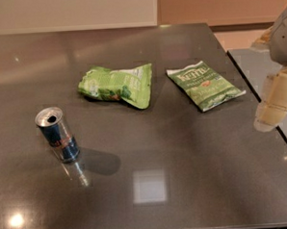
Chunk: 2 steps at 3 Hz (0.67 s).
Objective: Knock redbull can over
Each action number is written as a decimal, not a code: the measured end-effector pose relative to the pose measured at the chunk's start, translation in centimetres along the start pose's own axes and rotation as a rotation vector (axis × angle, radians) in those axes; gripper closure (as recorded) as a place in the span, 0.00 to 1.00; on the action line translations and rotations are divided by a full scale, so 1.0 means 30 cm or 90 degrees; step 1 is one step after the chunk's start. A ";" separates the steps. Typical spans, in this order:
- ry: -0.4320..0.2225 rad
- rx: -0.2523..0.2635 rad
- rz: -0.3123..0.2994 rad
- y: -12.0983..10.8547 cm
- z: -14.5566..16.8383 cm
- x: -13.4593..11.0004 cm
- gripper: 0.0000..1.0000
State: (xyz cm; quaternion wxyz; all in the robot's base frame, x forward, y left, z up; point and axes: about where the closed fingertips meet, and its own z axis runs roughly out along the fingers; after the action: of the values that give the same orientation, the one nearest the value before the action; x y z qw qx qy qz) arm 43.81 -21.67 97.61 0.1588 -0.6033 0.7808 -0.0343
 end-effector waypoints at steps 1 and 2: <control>0.000 0.000 0.000 0.000 0.000 0.000 0.00; -0.011 -0.010 -0.005 -0.009 0.005 -0.007 0.00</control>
Offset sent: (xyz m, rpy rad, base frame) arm 0.0071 0.0016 -0.0060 0.0401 0.0494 0.0360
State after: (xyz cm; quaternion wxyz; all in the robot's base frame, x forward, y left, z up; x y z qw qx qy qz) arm 44.17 -21.52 97.58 0.1603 -0.6078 0.7774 -0.0233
